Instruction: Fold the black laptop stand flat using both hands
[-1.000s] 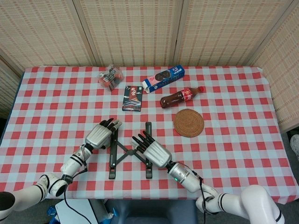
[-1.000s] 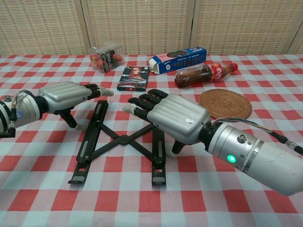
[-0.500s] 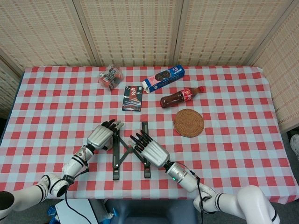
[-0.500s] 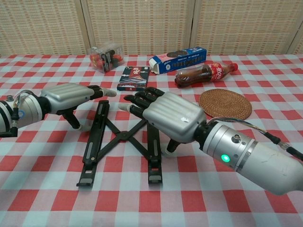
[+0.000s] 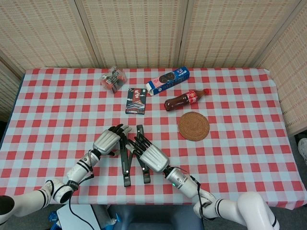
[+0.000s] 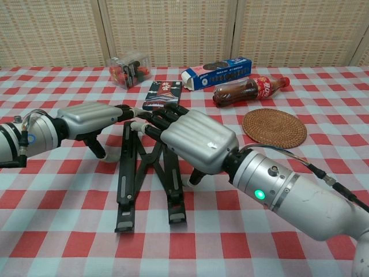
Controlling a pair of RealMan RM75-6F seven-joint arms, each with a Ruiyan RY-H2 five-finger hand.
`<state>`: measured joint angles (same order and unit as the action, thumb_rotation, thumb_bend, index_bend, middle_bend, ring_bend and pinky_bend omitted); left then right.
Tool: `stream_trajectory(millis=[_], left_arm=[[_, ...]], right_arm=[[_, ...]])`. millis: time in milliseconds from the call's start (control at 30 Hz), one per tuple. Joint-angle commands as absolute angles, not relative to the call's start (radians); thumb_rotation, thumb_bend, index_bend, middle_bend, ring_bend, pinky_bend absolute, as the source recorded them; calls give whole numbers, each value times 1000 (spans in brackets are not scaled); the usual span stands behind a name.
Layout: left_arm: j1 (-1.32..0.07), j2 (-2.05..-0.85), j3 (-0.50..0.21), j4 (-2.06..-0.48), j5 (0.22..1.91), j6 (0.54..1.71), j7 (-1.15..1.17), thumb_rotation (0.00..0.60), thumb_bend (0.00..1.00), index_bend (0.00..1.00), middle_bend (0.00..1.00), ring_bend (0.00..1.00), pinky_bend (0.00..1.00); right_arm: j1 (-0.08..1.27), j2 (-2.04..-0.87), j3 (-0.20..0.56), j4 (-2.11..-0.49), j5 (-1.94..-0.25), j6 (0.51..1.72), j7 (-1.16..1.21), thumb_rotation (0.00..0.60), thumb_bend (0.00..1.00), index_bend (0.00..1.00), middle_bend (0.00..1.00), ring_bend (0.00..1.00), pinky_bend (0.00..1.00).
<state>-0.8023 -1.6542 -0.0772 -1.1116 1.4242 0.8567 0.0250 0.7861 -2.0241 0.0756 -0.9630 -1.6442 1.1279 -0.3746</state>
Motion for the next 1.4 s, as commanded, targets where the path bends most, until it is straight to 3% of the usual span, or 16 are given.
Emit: stream_trajectory(millis=[33, 200, 400, 633, 767, 1000, 1400], left_arm=[[-806, -1651, -81, -1124, 1420, 854, 27, 600, 253, 0, 0, 0, 175], [-802, -1641, -82, -1127, 1412, 858, 48, 600, 253, 0, 0, 0, 175], [-767, -1590, -85, -1147, 1380, 885, 64, 600, 253, 0, 0, 0, 175], [-713, -1497, -90, -1213, 1339, 932, 94, 600, 253, 0, 0, 0, 175], [-692, -1462, -87, -1246, 1329, 949, 107, 600, 253, 0, 0, 0, 175], [-672, -1445, -88, -1265, 1318, 964, 115, 600, 253, 0, 0, 0, 175], [-652, -1436, -87, -1261, 1318, 974, 97, 600, 253, 0, 0, 0, 173]], right_arm=[[790, -2030, 77, -963, -1646, 1127, -375, 600, 0, 0, 0, 0, 0], [792, -2022, 66, -982, -1653, 1122, -380, 600, 0, 0, 0, 0, 0], [826, -1903, 60, -1120, -1663, 1059, -376, 600, 0, 0, 0, 0, 0], [968, -1673, 78, -1344, -1644, 803, -287, 600, 0, 0, 0, 0, 0], [1062, -1590, 81, -1384, -1642, 651, -233, 600, 0, 0, 0, 0, 0], [1165, -1577, 83, -1353, -1649, 535, -190, 600, 0, 0, 0, 0, 0], [1279, -1634, 45, -1267, -1696, 469, -137, 600, 0, 0, 0, 0, 0]])
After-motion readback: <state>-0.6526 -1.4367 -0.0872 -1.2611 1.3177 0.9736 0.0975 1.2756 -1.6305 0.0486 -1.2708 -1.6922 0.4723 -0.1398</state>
